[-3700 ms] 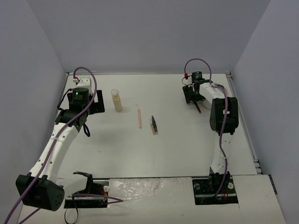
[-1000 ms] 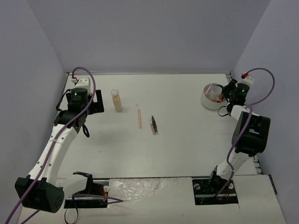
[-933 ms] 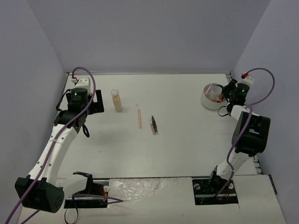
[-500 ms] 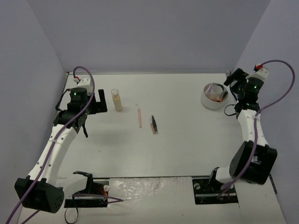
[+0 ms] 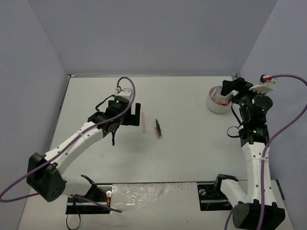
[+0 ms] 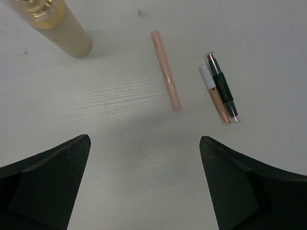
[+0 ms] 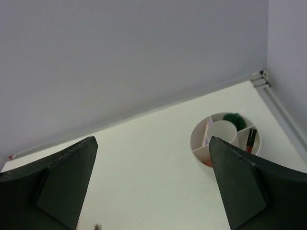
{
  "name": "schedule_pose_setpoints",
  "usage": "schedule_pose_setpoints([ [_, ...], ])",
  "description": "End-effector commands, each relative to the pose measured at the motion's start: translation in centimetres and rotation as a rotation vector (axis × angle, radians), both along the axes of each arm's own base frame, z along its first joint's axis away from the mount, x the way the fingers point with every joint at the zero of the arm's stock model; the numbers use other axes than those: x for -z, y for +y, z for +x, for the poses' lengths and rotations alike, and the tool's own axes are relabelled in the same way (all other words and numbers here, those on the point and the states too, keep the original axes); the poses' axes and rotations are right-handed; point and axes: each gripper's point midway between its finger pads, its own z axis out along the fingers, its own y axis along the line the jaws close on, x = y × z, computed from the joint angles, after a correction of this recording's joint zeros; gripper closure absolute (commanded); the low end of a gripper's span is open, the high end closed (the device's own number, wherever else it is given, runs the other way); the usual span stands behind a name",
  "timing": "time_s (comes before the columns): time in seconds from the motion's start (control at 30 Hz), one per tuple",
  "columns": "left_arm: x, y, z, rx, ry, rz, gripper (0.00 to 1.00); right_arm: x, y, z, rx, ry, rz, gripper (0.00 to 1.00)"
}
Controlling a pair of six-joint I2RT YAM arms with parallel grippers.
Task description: Organize the makeup
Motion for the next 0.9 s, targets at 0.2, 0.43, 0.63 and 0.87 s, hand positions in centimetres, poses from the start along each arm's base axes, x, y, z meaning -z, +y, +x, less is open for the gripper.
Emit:
schedule_pose_setpoints([
  [0.2, 3.4, -4.7, 5.0, -0.107, 0.028, 0.099, 0.05, 1.9, 4.5, -1.8, -0.118, 0.031, -0.039, 0.0],
  [0.43, 8.1, -5.9, 5.7, -0.116, 0.139, 0.151, 0.18, 2.8, 6.7, -2.7, -0.197, 0.039, -0.059, 0.0],
  [0.63, 10.3, -6.5, 5.7, -0.142, 0.199, 0.132, 0.3, 3.2, 8.1, -3.3, -0.265, 0.043, -0.058, 0.0],
  [0.87, 12.5, -6.8, 5.6, -0.146, 0.246, 0.139, 0.43, 3.6, 8.9, -3.8, -0.308, 0.054, -0.056, 0.0],
])
